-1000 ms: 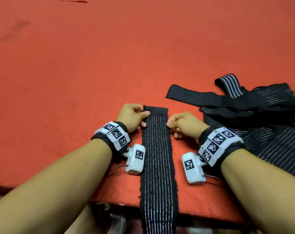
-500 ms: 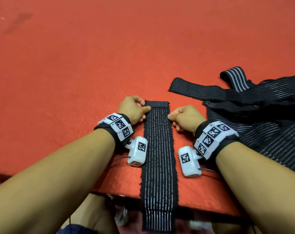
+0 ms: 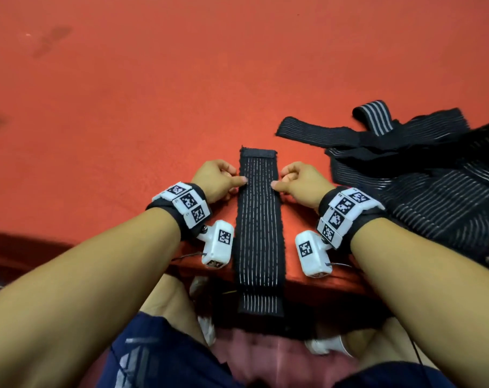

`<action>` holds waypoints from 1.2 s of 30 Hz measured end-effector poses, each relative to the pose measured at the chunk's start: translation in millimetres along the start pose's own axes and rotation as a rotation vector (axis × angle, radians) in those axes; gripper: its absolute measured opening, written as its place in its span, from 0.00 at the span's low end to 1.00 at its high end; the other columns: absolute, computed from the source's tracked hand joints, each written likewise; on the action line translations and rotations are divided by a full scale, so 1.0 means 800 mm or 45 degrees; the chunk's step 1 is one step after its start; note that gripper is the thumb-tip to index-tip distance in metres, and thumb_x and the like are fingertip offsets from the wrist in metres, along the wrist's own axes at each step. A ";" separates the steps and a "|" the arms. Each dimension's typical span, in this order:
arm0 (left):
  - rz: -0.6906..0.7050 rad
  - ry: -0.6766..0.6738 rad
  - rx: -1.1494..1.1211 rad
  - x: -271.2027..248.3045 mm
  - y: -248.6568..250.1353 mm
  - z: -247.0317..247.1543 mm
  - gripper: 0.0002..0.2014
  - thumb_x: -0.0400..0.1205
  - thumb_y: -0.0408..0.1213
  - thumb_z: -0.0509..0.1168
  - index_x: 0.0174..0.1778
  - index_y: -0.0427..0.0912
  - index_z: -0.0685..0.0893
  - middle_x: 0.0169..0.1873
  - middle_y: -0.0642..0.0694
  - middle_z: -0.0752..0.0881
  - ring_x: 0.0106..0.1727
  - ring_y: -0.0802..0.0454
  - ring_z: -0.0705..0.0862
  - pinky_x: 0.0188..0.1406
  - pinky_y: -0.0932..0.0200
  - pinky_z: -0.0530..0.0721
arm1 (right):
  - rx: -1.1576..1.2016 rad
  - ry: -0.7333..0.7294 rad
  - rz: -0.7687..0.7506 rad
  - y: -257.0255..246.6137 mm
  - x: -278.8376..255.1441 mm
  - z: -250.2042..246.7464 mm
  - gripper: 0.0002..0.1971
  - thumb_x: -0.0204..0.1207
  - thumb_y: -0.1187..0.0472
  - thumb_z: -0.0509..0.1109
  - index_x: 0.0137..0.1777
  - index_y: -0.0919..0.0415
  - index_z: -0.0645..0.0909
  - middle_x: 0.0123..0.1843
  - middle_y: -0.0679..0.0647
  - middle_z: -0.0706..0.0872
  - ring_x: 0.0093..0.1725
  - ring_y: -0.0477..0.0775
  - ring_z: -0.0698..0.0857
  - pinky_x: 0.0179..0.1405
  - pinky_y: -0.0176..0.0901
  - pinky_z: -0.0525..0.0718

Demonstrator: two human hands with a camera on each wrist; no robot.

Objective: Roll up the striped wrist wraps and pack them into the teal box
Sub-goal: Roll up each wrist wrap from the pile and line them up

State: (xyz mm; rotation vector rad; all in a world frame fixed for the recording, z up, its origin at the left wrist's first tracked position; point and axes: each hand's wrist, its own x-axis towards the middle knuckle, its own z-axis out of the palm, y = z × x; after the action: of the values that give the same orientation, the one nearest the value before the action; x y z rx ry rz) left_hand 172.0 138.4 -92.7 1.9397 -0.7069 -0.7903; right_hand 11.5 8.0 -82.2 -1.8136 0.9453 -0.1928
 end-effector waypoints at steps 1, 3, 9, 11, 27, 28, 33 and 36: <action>0.010 0.003 0.072 -0.016 -0.004 0.000 0.11 0.79 0.34 0.77 0.43 0.42 0.79 0.26 0.49 0.82 0.22 0.58 0.81 0.26 0.59 0.82 | -0.030 -0.004 -0.017 0.002 -0.014 0.001 0.13 0.77 0.62 0.78 0.55 0.61 0.78 0.31 0.48 0.81 0.30 0.47 0.81 0.43 0.49 0.83; 0.015 0.013 0.226 -0.052 -0.007 -0.003 0.10 0.78 0.40 0.78 0.41 0.44 0.82 0.25 0.52 0.84 0.27 0.52 0.84 0.31 0.58 0.84 | -0.151 0.003 -0.055 0.007 -0.044 0.004 0.09 0.78 0.59 0.78 0.51 0.61 0.81 0.29 0.47 0.81 0.28 0.44 0.79 0.43 0.45 0.80; -0.087 -0.078 0.479 -0.132 -0.008 -0.001 0.20 0.80 0.52 0.74 0.30 0.41 0.85 0.27 0.43 0.91 0.24 0.49 0.87 0.30 0.56 0.88 | -0.498 -0.051 -0.043 0.014 -0.130 0.016 0.21 0.77 0.48 0.77 0.34 0.66 0.86 0.28 0.55 0.81 0.32 0.54 0.78 0.36 0.46 0.75; -0.085 -0.088 0.526 -0.145 -0.008 0.006 0.20 0.81 0.53 0.73 0.30 0.42 0.84 0.22 0.46 0.88 0.20 0.52 0.84 0.30 0.58 0.85 | -0.532 -0.051 -0.039 0.015 -0.147 0.024 0.21 0.77 0.47 0.77 0.34 0.65 0.83 0.29 0.57 0.78 0.31 0.55 0.75 0.33 0.46 0.70; 0.113 -0.049 -0.147 -0.145 -0.014 0.031 0.08 0.78 0.31 0.77 0.42 0.43 0.83 0.27 0.48 0.82 0.26 0.54 0.82 0.28 0.58 0.81 | -0.072 0.077 -0.045 0.023 -0.162 0.036 0.18 0.74 0.61 0.81 0.56 0.61 0.75 0.38 0.50 0.83 0.35 0.50 0.84 0.36 0.42 0.82; 0.123 -0.048 -0.203 -0.145 -0.011 0.031 0.07 0.79 0.31 0.77 0.44 0.42 0.83 0.31 0.44 0.84 0.31 0.52 0.85 0.30 0.56 0.84 | -0.017 0.082 -0.042 0.023 -0.164 0.034 0.20 0.73 0.61 0.81 0.58 0.61 0.75 0.39 0.49 0.83 0.38 0.51 0.85 0.42 0.46 0.84; 0.202 -0.011 -0.445 -0.143 0.000 0.033 0.05 0.80 0.25 0.73 0.46 0.38 0.85 0.36 0.44 0.89 0.36 0.51 0.90 0.37 0.57 0.89 | 0.193 -0.098 -0.047 0.017 -0.168 0.028 0.09 0.76 0.66 0.79 0.45 0.58 0.79 0.44 0.60 0.93 0.35 0.46 0.89 0.30 0.32 0.82; 0.220 0.027 -0.531 -0.139 0.005 0.035 0.05 0.81 0.25 0.72 0.47 0.39 0.85 0.39 0.42 0.90 0.38 0.49 0.91 0.39 0.54 0.90 | 0.266 -0.189 -0.008 0.019 -0.164 0.030 0.11 0.77 0.70 0.77 0.51 0.60 0.78 0.45 0.57 0.92 0.38 0.46 0.90 0.30 0.31 0.81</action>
State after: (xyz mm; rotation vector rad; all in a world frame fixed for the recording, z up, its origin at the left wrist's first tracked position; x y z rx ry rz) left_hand 80.0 204.2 -73.1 1.4896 -0.6296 -0.7418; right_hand -72.7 112.1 -68.5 -1.6154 0.7853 -0.1529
